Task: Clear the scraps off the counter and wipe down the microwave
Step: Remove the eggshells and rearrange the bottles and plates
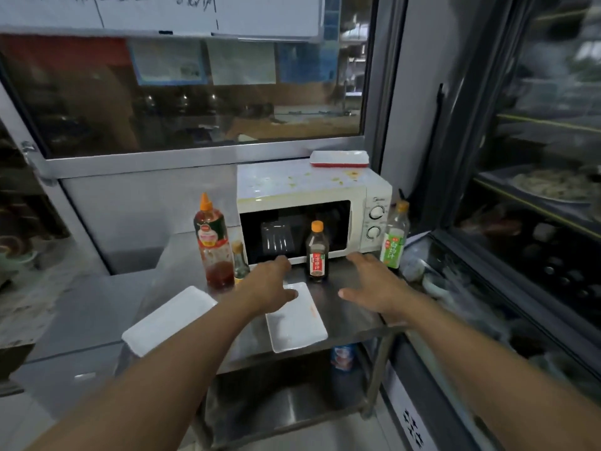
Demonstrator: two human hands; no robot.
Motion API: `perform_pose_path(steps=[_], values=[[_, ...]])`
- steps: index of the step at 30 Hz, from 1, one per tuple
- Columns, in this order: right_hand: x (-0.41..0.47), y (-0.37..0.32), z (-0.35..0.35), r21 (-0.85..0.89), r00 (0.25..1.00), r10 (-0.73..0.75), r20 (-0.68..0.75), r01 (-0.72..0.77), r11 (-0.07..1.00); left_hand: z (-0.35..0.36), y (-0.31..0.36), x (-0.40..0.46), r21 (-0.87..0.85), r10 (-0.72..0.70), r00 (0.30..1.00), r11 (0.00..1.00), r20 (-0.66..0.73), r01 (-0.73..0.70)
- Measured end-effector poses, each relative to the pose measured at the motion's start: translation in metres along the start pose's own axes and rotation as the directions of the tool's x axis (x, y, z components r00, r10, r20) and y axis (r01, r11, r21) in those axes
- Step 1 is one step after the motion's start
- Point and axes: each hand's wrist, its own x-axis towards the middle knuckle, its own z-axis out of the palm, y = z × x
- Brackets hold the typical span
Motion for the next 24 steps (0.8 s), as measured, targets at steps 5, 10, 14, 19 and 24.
perform_pose_path(steps=[5, 10, 14, 19, 24], values=[[0.041, 0.024, 0.000, -0.028, 0.994, 0.090, -0.055, -0.092, 0.995, 0.011, -0.006, 0.061, -0.026, 0.033, 0.998, 0.999, 0.045, -0.032], [0.070, 0.056, 0.001, -0.003, 0.983, 0.149, -0.107, -0.150, 0.989, 0.027, -0.001, 0.105, -0.100, 0.062, 0.997, 0.993, 0.036, -0.058], [0.095, 0.086, -0.001, 0.025, 0.969, 0.190, -0.157, -0.189, 0.982, 0.044, 0.009, 0.138, -0.141, 0.036, 0.999, 0.989, 0.007, -0.034], [0.132, 0.135, -0.007, 0.086, 0.946, 0.239, -0.221, -0.225, 0.970, 0.068, 0.018, 0.175, -0.238, -0.058, 0.998, 0.970, -0.035, 0.048], [0.170, 0.183, -0.008, 0.175, 0.895, 0.355, -0.269, -0.317, 0.932, 0.095, 0.022, 0.205, -0.314, -0.185, 0.981, 0.936, -0.060, 0.158]])
